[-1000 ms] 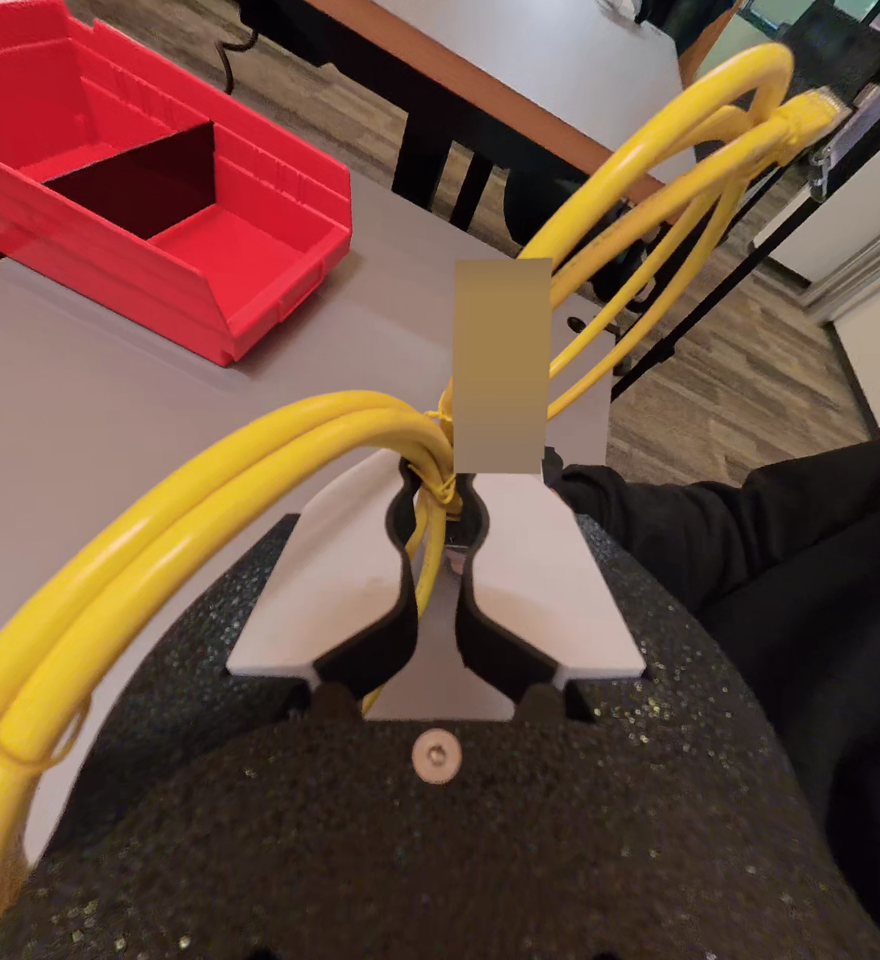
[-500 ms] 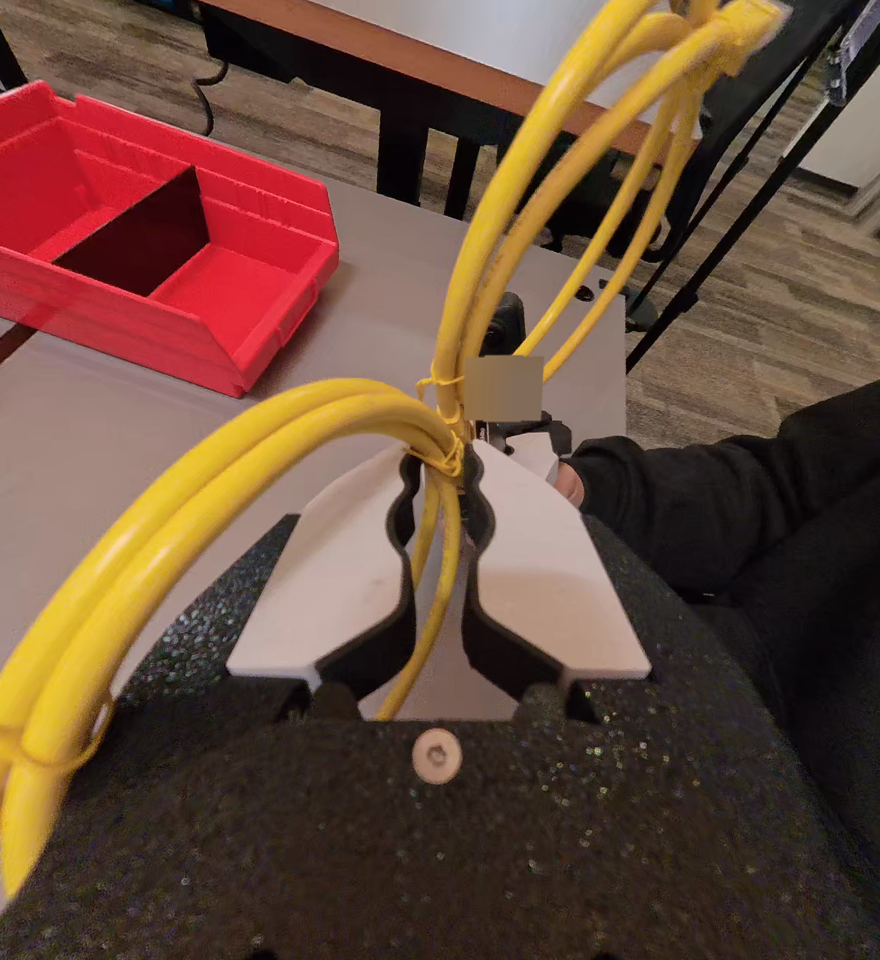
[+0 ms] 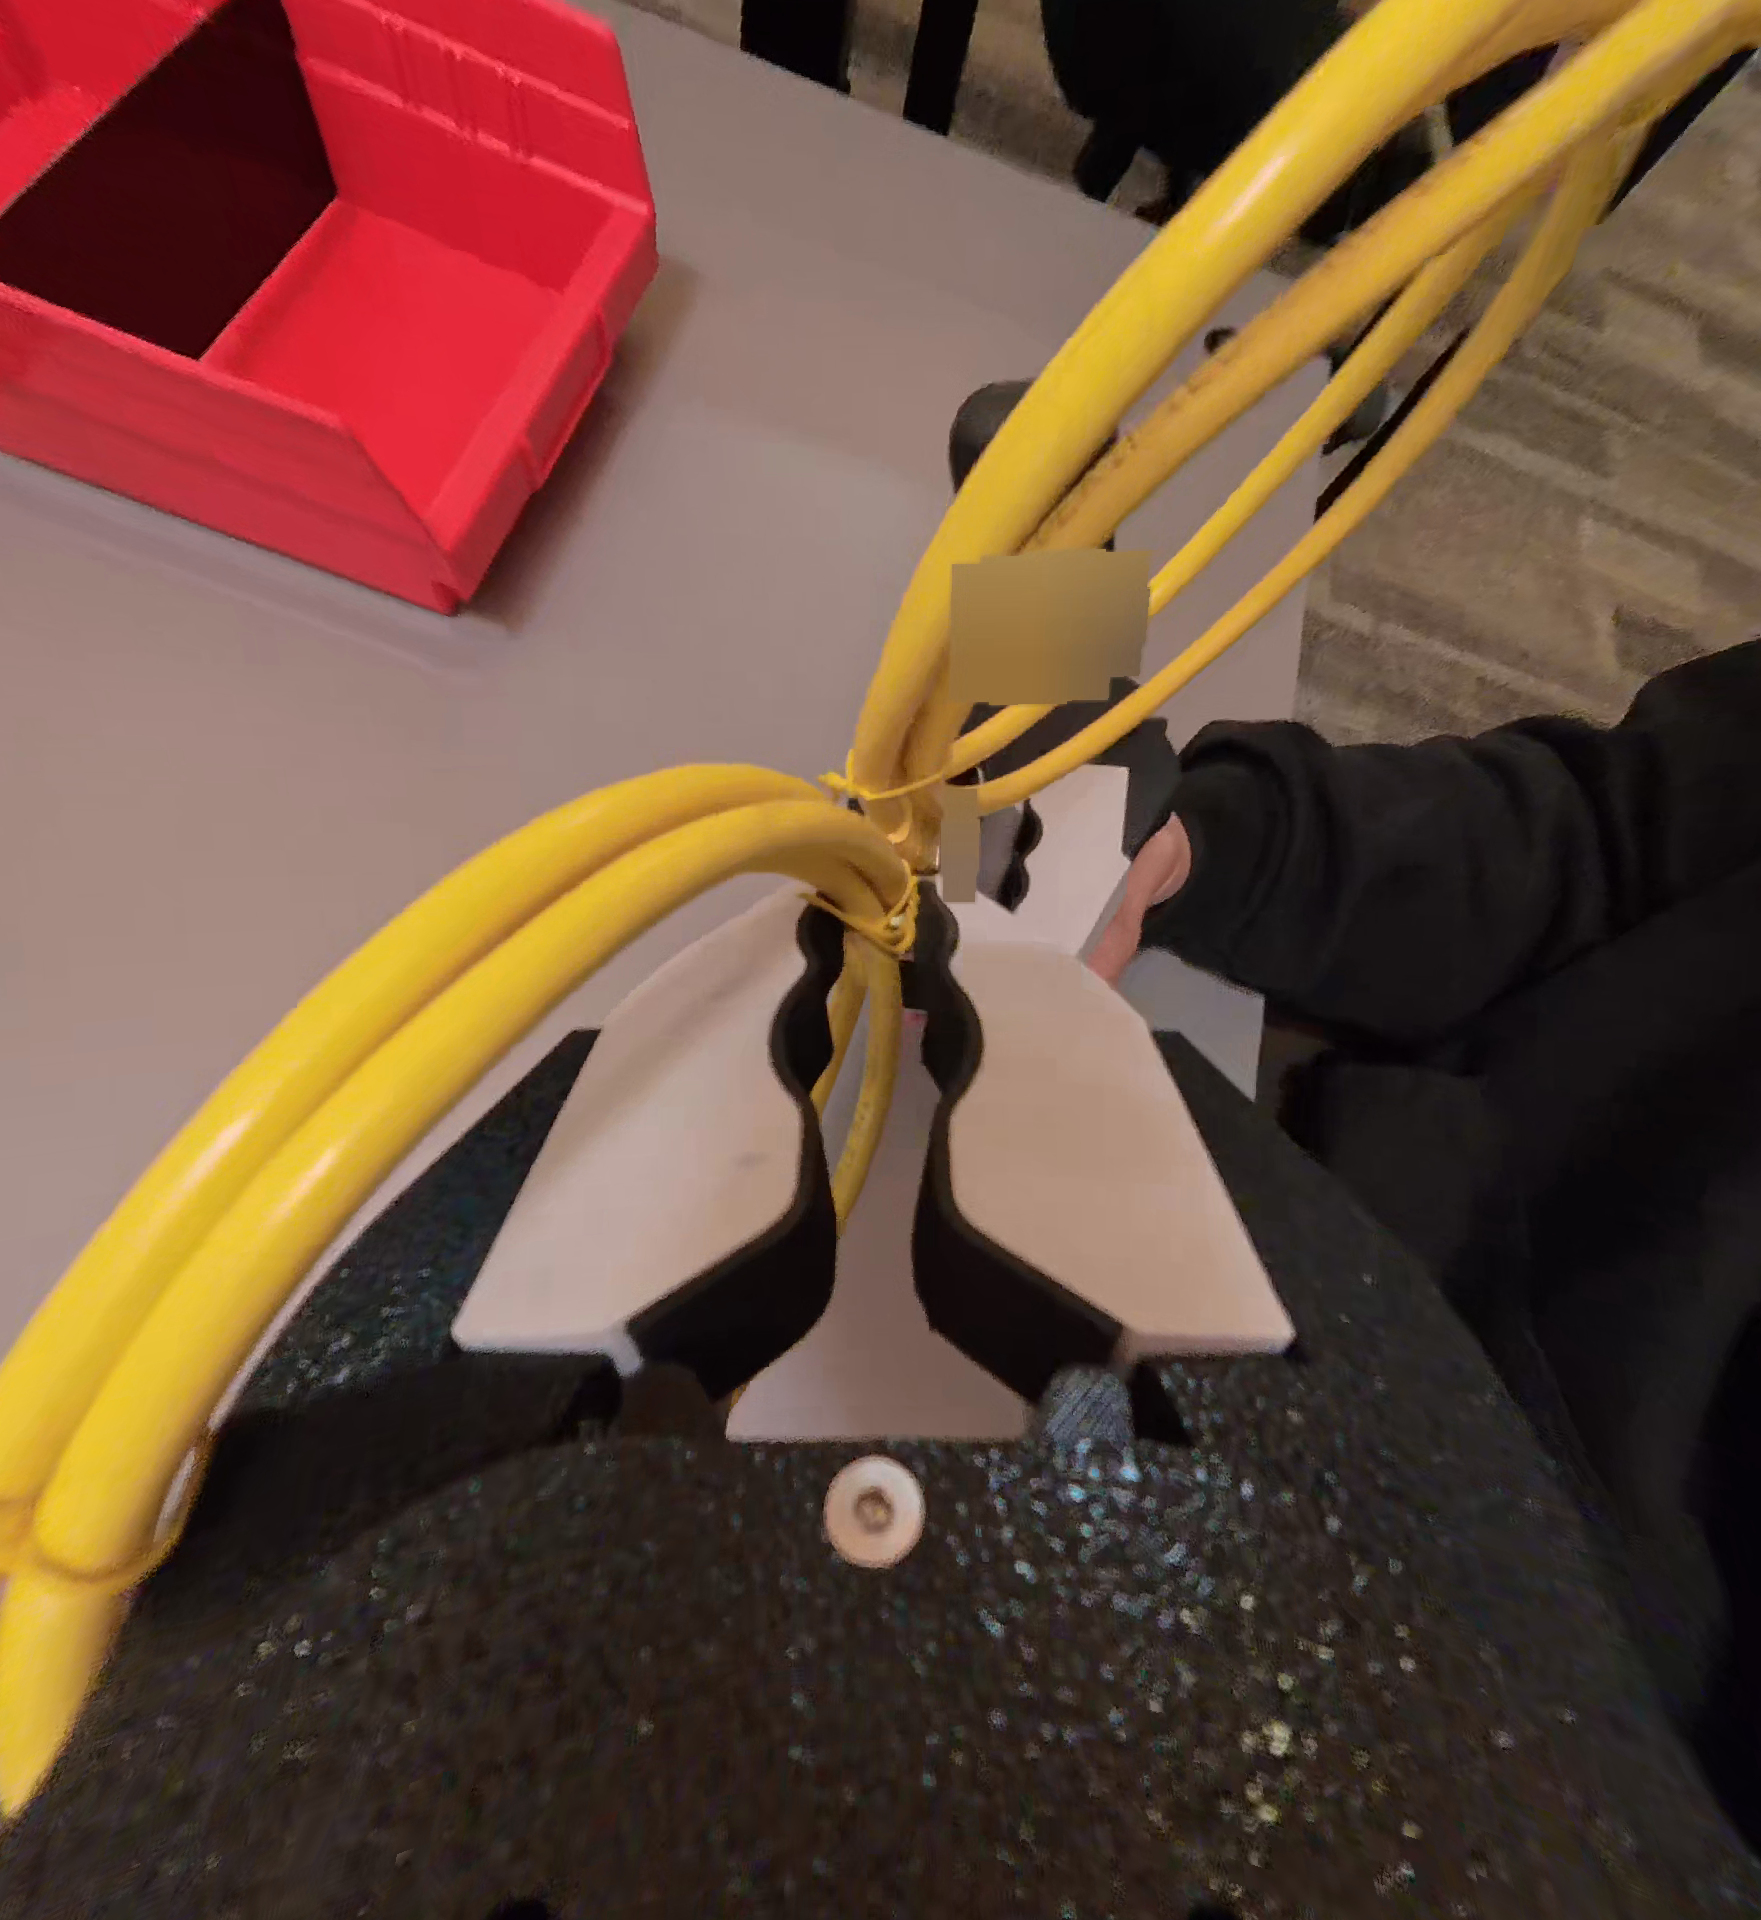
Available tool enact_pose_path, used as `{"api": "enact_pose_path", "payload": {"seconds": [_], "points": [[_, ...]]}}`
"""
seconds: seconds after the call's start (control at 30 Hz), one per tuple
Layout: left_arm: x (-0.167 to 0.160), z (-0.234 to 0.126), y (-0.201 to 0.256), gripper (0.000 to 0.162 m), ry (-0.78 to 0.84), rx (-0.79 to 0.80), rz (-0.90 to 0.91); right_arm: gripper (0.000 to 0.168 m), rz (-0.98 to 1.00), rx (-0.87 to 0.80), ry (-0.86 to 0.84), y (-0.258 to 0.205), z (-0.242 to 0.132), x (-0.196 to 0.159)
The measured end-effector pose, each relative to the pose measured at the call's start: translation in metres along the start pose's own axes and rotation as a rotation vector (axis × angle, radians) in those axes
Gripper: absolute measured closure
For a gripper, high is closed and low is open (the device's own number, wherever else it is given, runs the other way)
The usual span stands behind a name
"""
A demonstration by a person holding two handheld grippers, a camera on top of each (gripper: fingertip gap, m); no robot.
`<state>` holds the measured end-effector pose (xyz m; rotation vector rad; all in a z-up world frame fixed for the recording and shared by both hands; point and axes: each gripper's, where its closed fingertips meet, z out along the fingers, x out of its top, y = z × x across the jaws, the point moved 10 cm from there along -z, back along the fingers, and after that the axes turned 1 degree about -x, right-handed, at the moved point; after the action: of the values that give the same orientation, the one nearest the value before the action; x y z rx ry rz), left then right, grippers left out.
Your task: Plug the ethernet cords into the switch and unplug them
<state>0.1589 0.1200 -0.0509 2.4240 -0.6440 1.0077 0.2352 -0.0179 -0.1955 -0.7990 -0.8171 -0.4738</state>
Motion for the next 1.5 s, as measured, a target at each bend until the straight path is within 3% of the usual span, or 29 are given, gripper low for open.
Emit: {"api": "enact_pose_path", "payload": {"seconds": [0.17, 0.3, 0.5, 0.63, 0.7, 0.73, 0.9, 1.03, 1.23, 1.4, 1.5], "points": [[-0.004, 0.002, -0.004, 0.148, -0.031, -0.004, -0.026, 0.142, -0.015, -0.027, -0.043, 0.002, -0.001, -0.002], [-0.002, -0.006, 0.0, 0.147, 0.117, -0.073, 0.031, 0.142, -0.015, 0.038, 0.01, -0.005, 0.004, 0.006], [-0.005, -0.001, -0.004, 0.148, 0.185, -0.132, -0.036, 0.142, -0.022, 0.03, -0.033, -0.007, 0.004, 0.006], [-0.006, -0.003, -0.004, 0.148, 0.104, -0.126, -0.003, 0.14, -0.08, -0.015, -0.123, -0.008, 0.006, 0.007], [-0.007, -0.002, -0.003, 0.148, 0.041, -0.117, 0.007, 0.13, -0.122, -0.041, -0.079, -0.011, 0.004, 0.014], [-0.007, -0.001, -0.001, 0.148, 0.028, -0.112, 0.013, 0.136, -0.152, -0.067, -0.091, -0.012, 0.002, 0.016], [-0.001, -0.001, 0.003, 0.148, 0.012, -0.089, 0.025, 0.141, -0.211, -0.088, -0.115, -0.013, 0.0, 0.017], [0.005, -0.006, 0.006, 0.148, 0.02, -0.07, 0.05, 0.13, -0.278, -0.129, -0.199, -0.013, 0.0, 0.014], [0.006, -0.004, 0.012, 0.148, 0.005, -0.097, 0.078, 0.142, -0.309, -0.086, -0.243, -0.02, 0.008, 0.013], [0.009, -0.006, 0.017, 0.148, -0.001, -0.136, 0.116, 0.142, -0.324, -0.045, -0.236, -0.025, 0.01, 0.013], [0.01, -0.004, 0.018, 0.14, -0.024, -0.127, 0.126, 0.142, -0.311, -0.03, -0.262, -0.026, 0.012, 0.01]]}}
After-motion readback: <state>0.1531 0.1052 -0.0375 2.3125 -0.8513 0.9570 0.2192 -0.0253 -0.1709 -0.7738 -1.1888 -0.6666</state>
